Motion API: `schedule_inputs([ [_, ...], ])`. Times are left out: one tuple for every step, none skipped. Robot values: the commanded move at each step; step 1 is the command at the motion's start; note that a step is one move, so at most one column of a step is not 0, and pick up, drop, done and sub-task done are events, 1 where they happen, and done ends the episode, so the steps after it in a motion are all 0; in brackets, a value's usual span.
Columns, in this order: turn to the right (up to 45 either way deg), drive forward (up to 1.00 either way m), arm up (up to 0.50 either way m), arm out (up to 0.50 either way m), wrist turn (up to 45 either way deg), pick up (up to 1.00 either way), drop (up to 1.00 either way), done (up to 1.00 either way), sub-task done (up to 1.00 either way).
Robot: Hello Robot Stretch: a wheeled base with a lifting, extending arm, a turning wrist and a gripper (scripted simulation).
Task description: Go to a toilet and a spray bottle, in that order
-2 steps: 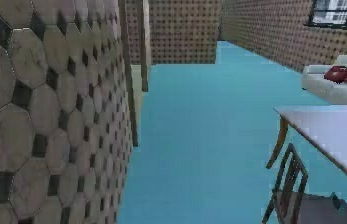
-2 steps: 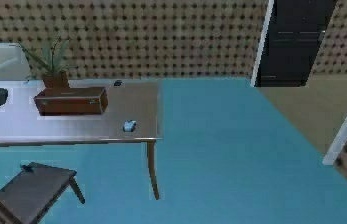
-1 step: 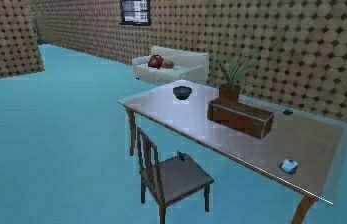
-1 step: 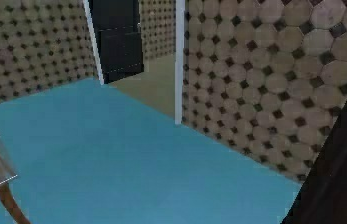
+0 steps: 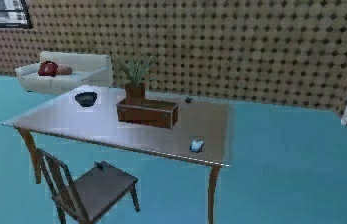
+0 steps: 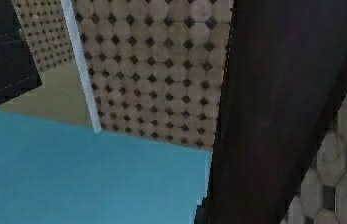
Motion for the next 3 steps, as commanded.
schedule_inputs([
  [0.0, 0.05, 0.00, 0.00, 0.0, 0.00, 0.00, 0.00, 0.00],
  [-45.0, 0.00, 0.00, 0.00, 0.0, 0.00, 0.00, 0.00, 0.00],
  [-24.0, 0.00, 0.00, 0.00, 0.0, 0.00, 0.00, 0.00, 0.00],
])
